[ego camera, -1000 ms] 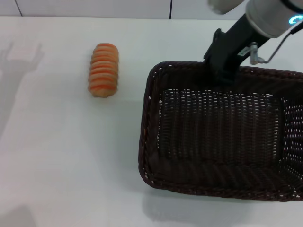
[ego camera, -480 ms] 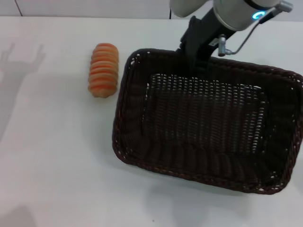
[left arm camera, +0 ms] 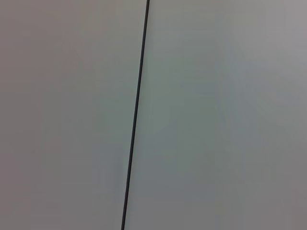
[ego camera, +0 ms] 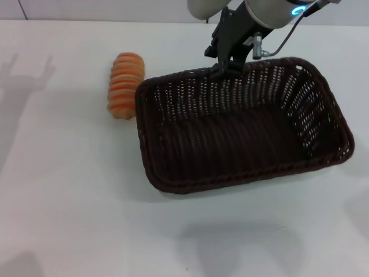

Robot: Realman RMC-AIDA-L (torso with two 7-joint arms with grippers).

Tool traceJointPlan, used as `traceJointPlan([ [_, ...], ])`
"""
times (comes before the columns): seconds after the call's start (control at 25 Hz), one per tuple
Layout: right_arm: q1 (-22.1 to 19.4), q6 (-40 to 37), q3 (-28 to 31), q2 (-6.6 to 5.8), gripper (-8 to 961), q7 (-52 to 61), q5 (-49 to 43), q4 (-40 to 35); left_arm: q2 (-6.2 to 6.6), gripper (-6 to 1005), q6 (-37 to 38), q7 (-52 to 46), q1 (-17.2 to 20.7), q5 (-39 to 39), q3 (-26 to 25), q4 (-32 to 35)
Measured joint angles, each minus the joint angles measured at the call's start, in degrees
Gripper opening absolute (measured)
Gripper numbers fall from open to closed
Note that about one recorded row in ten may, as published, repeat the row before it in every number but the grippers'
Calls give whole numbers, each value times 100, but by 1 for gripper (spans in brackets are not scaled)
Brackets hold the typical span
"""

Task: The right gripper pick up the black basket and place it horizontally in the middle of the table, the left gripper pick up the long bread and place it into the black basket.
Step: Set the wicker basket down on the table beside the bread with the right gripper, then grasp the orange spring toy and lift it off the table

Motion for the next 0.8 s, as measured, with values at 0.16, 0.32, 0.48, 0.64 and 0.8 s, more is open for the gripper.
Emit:
traceJointPlan([
  [0.16, -40, -58, 5, 2, 342, 146, -207, 239, 0, 860, -35, 0, 8, 0, 0, 1],
  [0.32, -299, -388, 14, -4, 345, 525, -573, 763, 0, 860, -70, 0, 22, 1, 0, 1],
  [0.48, -681, -1065, 122, -61, 347, 1035, -806, 1085, 5, 860, -90, -42, 26, 1, 21, 1],
  [0.64, -1177, -1822, 282, -2, 349, 1575, -1140, 1327, 7, 860, -97, -224, 26, 1, 51, -31],
  [0.8, -1832, -2535, 291, 106, 351, 2162, -1421, 1752, 25, 860, -121, -744, 42, 32, 64, -182],
])
